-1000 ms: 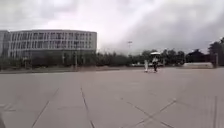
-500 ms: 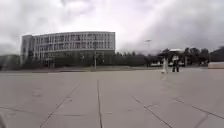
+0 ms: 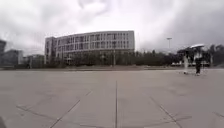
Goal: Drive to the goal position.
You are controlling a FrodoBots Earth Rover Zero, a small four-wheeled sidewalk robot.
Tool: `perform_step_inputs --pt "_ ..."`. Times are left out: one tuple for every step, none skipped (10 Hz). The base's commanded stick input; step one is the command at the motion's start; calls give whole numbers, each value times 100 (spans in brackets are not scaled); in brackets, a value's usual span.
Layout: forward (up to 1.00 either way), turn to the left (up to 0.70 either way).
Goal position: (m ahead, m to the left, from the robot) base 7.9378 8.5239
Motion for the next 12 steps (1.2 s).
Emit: perform_step_inputs --pt "70 36" --pt "70 36" --pt "70 36" --pt "70 36" --pt "70 36" --pt "70 36" --pt "70 36" --pt "70 36" --pt "70 36" --pt "70 9" --pt "70 1" --pt "70 1"
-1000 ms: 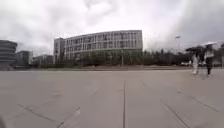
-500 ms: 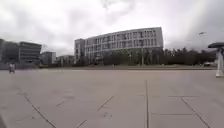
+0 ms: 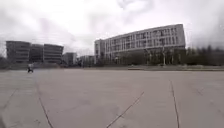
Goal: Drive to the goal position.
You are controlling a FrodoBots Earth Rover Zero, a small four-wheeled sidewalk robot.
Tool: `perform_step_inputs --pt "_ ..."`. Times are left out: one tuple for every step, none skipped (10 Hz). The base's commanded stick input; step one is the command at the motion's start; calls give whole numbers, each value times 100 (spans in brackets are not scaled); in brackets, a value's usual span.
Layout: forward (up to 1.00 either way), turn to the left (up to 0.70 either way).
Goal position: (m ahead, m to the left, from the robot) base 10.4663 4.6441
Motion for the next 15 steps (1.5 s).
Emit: perform_step_inputs --pt "70 1" --pt "70 1" --pt "70 1" --pt "70 1" --pt "70 1" --pt "70 1" --pt "70 1" --pt "70 1" --pt "70 10" --pt "70 34" --pt "70 36" --pt "70 36" --pt "70 36" --pt "70 36" --pt "70 36"
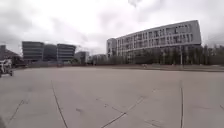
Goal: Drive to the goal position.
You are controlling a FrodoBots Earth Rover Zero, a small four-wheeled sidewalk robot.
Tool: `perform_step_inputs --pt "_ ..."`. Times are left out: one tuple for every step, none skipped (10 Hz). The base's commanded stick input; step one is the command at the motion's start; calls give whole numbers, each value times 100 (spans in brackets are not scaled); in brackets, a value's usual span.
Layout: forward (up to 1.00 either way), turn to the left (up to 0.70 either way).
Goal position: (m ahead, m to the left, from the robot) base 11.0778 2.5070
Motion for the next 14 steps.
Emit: perform_step_inputs --pt "70 36" --pt "70 36" --pt "70 36" --pt "70 36" --pt "70 36" --pt "70 13" --pt "70 1" --pt "70 1" --pt "70 1" --pt "70 1" --pt "70 1" --pt "70 1" --pt "70 1" --pt "70 1"
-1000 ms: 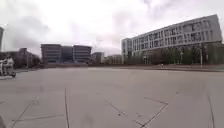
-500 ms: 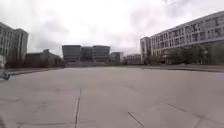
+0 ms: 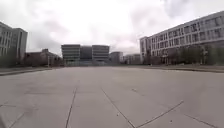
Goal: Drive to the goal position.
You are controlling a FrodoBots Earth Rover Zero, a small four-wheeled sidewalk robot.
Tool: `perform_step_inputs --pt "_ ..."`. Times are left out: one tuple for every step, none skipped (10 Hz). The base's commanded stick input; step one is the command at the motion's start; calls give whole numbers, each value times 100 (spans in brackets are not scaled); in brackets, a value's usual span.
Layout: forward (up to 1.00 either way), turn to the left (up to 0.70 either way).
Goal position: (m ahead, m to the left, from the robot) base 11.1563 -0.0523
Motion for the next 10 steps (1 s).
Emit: perform_step_inputs --pt "70 1" --pt "70 1" --pt "70 1" --pt "70 1" --pt "70 1" --pt "70 1" --pt "70 16" --pt "70 36" --pt "70 36" --pt "70 36"
